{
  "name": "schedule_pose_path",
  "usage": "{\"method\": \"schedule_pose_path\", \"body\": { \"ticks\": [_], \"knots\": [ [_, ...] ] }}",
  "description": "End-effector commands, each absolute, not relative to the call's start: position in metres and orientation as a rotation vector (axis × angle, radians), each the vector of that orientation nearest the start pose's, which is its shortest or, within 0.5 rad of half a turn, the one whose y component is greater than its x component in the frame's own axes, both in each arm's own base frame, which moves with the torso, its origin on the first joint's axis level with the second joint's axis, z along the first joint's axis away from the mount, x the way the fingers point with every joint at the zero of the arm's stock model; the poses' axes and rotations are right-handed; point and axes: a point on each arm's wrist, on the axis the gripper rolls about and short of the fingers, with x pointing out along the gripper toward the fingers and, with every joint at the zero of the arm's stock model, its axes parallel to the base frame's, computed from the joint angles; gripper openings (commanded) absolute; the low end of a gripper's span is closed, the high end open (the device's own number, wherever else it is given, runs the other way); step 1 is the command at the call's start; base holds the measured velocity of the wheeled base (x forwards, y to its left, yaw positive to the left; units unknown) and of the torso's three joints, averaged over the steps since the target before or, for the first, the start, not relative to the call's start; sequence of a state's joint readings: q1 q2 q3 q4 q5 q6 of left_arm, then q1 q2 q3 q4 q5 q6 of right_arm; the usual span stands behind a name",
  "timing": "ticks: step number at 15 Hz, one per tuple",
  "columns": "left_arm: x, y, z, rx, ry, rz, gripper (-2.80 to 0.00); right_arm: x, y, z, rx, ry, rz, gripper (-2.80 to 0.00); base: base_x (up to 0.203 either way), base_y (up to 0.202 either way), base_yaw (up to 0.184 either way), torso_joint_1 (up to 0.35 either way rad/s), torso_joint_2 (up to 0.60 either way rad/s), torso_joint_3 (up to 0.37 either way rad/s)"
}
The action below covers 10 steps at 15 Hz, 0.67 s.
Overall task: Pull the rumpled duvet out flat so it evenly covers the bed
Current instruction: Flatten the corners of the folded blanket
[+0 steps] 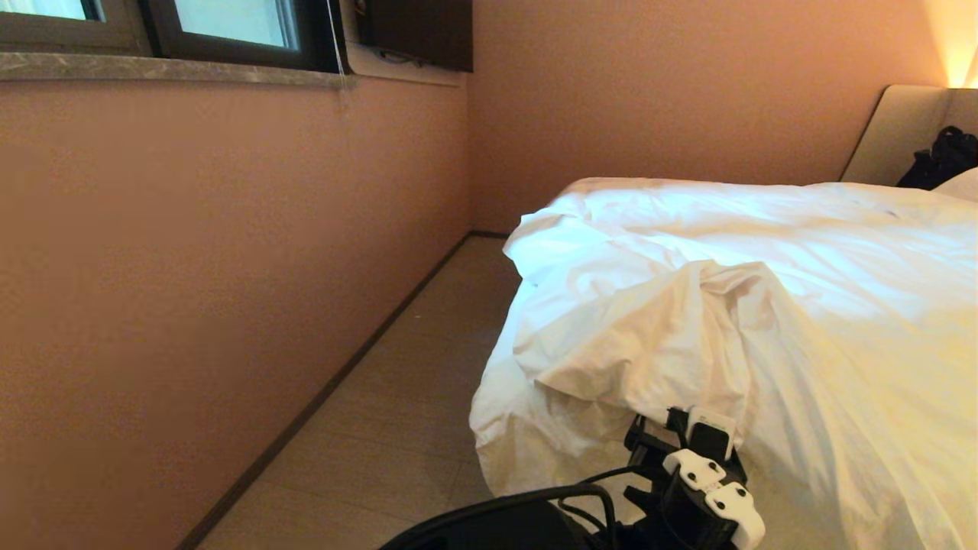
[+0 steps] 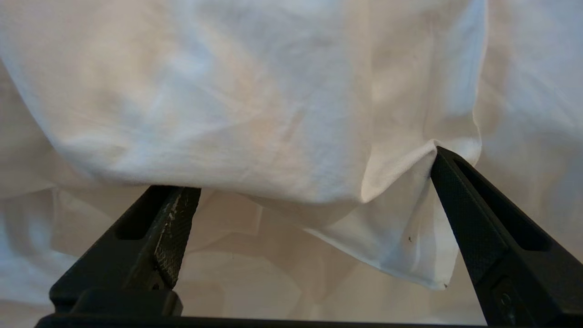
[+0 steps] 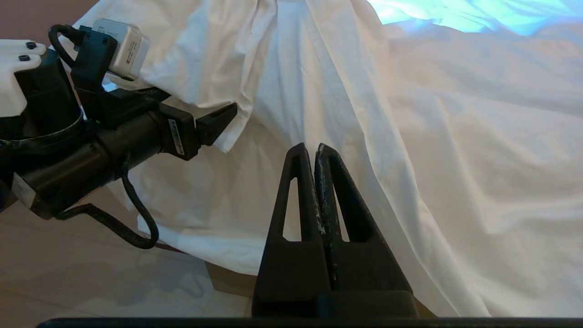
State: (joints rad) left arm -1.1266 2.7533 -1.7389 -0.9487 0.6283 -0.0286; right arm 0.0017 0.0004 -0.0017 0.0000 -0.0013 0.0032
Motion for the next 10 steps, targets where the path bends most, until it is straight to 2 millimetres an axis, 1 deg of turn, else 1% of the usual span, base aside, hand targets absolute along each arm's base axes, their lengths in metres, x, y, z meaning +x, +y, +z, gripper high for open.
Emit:
{"method": "schedule_pose_path", "body": {
  "ticks": [1,3,6,10],
  "knots": [
    [0.243,-0.475,-0.006,0.023,0.047,-0.485,0.0,-0.023,0.0,0.076,0.003,-0.002,0.001,-2.8,0.0,0.0,0.0,0.0,0.0,0.0],
    [0.248,-0.474,-0.006,0.025,0.045,-0.476,0.0,-0.023,0.0,0.076,0.003,-0.002,0.0,-2.8,0.0,0.0,0.0,0.0,0.0,0.0],
    [0.253,-0.474,-0.012,0.046,0.038,-0.468,0.0,-0.023,0.0,0.076,0.003,-0.002,0.001,-2.8,0.0,0.0,0.0,0.0,0.0,0.0],
    [0.26,-0.472,-0.011,0.051,0.036,-0.451,0.0,-0.023,0.0,0.076,0.003,-0.002,0.001,-2.8,0.0,0.0,0.0,0.0,0.0,0.0]
  ]
}}
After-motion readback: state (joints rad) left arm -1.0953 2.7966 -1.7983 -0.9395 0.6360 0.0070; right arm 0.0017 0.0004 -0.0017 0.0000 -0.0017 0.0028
